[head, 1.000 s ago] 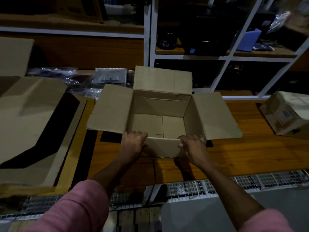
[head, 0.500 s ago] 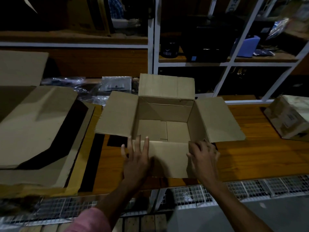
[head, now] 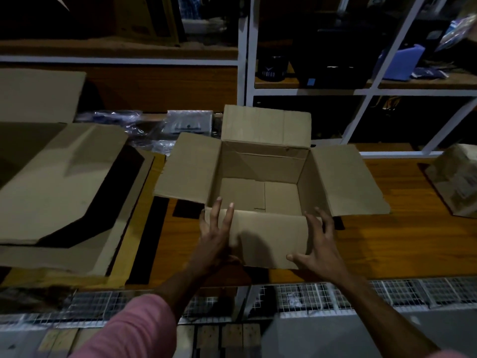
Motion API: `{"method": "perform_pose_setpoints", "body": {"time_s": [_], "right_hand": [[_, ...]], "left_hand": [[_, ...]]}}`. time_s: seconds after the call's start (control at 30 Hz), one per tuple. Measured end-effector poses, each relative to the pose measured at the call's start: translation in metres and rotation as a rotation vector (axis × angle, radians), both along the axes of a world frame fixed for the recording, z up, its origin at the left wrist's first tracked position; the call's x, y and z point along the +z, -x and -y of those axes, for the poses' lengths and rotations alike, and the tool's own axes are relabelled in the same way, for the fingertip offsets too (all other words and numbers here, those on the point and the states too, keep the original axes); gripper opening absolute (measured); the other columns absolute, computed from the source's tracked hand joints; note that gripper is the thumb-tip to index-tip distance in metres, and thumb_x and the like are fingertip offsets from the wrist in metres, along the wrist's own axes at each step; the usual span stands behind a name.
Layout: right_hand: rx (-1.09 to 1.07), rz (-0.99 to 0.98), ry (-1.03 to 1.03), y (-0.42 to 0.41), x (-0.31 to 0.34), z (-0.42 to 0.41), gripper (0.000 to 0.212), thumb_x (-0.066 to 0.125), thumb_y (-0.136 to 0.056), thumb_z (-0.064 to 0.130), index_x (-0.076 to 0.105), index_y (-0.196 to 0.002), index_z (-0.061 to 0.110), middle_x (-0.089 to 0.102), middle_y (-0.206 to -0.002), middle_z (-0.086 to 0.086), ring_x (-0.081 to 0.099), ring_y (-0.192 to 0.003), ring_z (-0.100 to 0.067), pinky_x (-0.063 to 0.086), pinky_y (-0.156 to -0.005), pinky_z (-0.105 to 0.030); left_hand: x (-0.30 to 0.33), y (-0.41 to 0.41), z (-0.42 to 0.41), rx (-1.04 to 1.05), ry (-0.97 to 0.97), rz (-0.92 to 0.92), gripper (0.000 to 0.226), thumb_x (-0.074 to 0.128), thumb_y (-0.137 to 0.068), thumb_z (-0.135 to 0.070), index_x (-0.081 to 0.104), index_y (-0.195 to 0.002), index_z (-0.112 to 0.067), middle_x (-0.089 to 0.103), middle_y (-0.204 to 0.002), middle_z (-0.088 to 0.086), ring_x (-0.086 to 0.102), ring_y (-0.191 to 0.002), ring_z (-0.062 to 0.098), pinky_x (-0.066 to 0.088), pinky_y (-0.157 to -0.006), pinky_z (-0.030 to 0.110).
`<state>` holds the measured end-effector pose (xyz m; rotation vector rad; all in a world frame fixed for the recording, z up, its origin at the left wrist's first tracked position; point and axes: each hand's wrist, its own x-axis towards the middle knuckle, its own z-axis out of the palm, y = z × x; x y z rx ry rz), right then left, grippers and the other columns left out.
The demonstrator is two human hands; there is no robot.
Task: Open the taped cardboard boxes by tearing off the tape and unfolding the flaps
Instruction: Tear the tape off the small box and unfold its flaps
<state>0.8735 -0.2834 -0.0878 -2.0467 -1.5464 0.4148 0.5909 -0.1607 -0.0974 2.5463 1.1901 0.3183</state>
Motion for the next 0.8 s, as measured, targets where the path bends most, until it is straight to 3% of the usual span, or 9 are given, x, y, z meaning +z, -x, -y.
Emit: {"method": "perform_pose_setpoints", "body": {"time_s": [0.13, 0.2, 0.3, 0.4, 0.47, 0.6, 0.7, 0.8], "right_hand": [[-0.001, 0.009, -0.067, -0.001, 0.000, 0.001, 0.115, 0.088, -0.050, 0.057, 0.024, -0.145, 0.047, 0.010, -0.157, -0.001, 0.024, -0.141, -0.039, 0.044, -0.106, -0.064], [-0.012, 0.018, -0.111, 0.001, 0.006, 0.004, 0.118, 0.093, -0.051, 0.052, 0.025, -0.148, 0.046, 0.013, -0.156, -0.001, 0.024, -0.140, -0.040, 0.042, -0.106, -0.065], [-0.023, 0.054, -0.174, 0.005, 0.025, 0.006, 0.116, 0.085, -0.051, 0.061, 0.028, -0.150, 0.043, 0.016, -0.156, -0.006, 0.026, -0.133, -0.040, 0.043, -0.098, -0.055], [-0.006, 0.102, -0.188, 0.004, 0.041, 0.010, 0.120, 0.084, -0.048, 0.063, 0.029, -0.152, 0.041, 0.015, -0.155, -0.009, 0.025, -0.131, -0.044, 0.046, -0.095, -0.058], [0.015, 0.118, -0.194, 0.004, 0.047, 0.014, 0.124, 0.085, -0.045, 0.063, 0.027, -0.152, 0.042, 0.014, -0.155, -0.009, 0.024, -0.133, -0.045, 0.046, -0.097, -0.062], [0.021, 0.138, -0.217, 0.014, 0.060, 0.025, 0.133, 0.095, -0.042, 0.056, 0.023, -0.152, 0.044, 0.012, -0.156, -0.009, 0.019, -0.136, -0.046, 0.041, -0.100, -0.065], [0.009, 0.152, -0.284, 0.030, 0.080, 0.028, 0.135, 0.100, -0.042, 0.048, 0.022, -0.152, 0.046, 0.011, -0.158, -0.010, 0.019, -0.136, -0.043, 0.045, -0.098, -0.063], [0.019, 0.242, -0.345, 0.050, 0.112, 0.030, 0.137, 0.100, -0.042, 0.046, 0.021, -0.154, 0.042, 0.011, -0.159, -0.013, 0.022, -0.134, -0.046, 0.044, -0.098, -0.061]], "left_hand": [[0.008, 0.001, 0.005, -0.002, -0.014, 0.008, 0.157, 0.092, -0.061, -0.055, -0.033, -0.154, -0.035, -0.039, -0.161, -0.002, -0.035, -0.148, 0.021, -0.012, -0.114, 0.071], [0.016, 0.002, 0.009, 0.002, -0.042, 0.017, 0.154, 0.090, -0.062, -0.058, -0.028, -0.156, -0.032, -0.033, -0.164, 0.001, -0.034, -0.148, 0.020, -0.012, -0.112, 0.073], [0.036, 0.000, 0.011, -0.005, -0.114, -0.010, 0.152, 0.087, -0.062, -0.065, -0.023, -0.159, -0.025, -0.025, -0.167, 0.007, -0.035, -0.146, 0.021, -0.010, -0.109, 0.074], [0.058, 0.001, 0.018, -0.028, -0.124, -0.015, 0.147, 0.083, -0.067, -0.065, -0.025, -0.158, -0.024, -0.033, -0.163, 0.002, -0.037, -0.144, 0.020, -0.003, -0.109, 0.076], [0.072, 0.001, 0.027, -0.026, -0.123, -0.031, 0.144, 0.082, -0.068, -0.066, -0.022, -0.158, -0.023, -0.033, -0.162, 0.002, -0.033, -0.144, 0.025, 0.000, -0.107, 0.075], [0.093, 0.008, 0.042, -0.009, -0.146, -0.075, 0.145, 0.084, -0.070, -0.060, -0.035, -0.149, -0.032, -0.044, -0.156, -0.002, -0.029, -0.140, 0.033, 0.006, -0.109, 0.075], [0.101, 0.021, 0.044, 0.010, -0.283, -0.027, 0.151, 0.090, -0.060, -0.058, -0.016, -0.161, -0.021, -0.016, -0.167, 0.011, -0.009, -0.146, 0.047, 0.019, -0.105, 0.085], [0.122, 0.040, 0.035, -0.008, -0.381, 0.013, 0.146, 0.086, -0.064, -0.061, -0.015, -0.162, -0.021, -0.012, -0.169, 0.014, 0.002, -0.150, 0.054, 0.014, -0.108, 0.084]]}}
